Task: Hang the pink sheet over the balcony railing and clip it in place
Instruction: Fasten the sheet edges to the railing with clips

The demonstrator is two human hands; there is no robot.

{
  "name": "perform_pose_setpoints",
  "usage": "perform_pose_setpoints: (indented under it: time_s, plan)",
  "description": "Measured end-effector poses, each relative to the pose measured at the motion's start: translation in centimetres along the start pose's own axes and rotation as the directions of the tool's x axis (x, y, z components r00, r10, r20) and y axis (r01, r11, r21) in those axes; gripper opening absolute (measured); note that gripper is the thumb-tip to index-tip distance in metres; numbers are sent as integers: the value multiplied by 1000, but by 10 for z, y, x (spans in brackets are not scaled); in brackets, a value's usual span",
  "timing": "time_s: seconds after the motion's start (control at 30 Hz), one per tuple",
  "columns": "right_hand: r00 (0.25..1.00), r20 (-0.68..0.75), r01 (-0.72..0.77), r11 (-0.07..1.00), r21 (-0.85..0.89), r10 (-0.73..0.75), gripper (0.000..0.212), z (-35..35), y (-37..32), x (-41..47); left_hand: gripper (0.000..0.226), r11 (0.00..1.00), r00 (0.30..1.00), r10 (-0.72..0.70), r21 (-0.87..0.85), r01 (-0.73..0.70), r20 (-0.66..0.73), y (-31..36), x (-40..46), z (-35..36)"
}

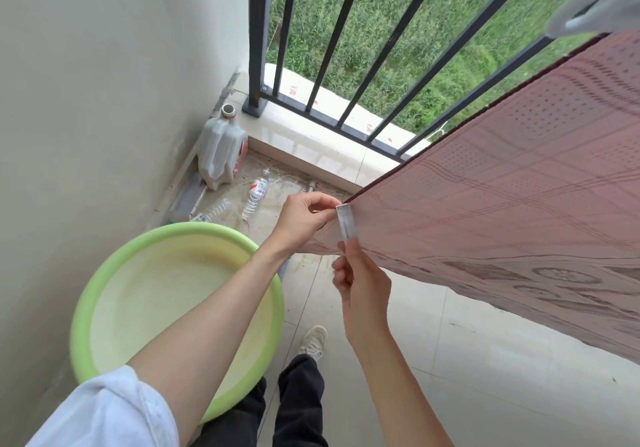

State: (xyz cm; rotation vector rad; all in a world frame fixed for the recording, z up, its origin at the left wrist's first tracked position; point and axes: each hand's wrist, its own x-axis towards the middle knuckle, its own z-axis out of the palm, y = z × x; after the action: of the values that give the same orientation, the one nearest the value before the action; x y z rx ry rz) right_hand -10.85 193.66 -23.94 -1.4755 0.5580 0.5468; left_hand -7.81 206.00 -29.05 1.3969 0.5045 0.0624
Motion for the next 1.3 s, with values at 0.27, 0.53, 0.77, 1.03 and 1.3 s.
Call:
perform_pose_setpoints:
  time_s: [0.27, 0.53, 0.77, 1.03, 1.3]
  plan:
    - [832, 490, -553, 467, 690, 260, 46, 6, 9, -12, 27, 997, 998, -61, -42, 61, 6, -2, -1, -1]
    - [881, 294, -466, 570, 677, 370, 30, 7, 22, -2, 24, 999, 997, -19, 46, 15, 75, 0, 5, -6]
    - [840, 407, -532, 399, 747, 359, 32, 31, 61, 10, 15, 980, 983, -46, 199, 10, 176, 10, 16, -10]
    - [885, 400, -458, 289, 840, 239, 24, 54, 68, 22, 19, 909, 990, -91, 414, 41, 103, 31, 23, -8]
    - [904, 420, -423, 308, 852, 79, 49, 56, 62, 19, 19, 900, 991, -117, 428, 79, 62, 35, 19, -11]
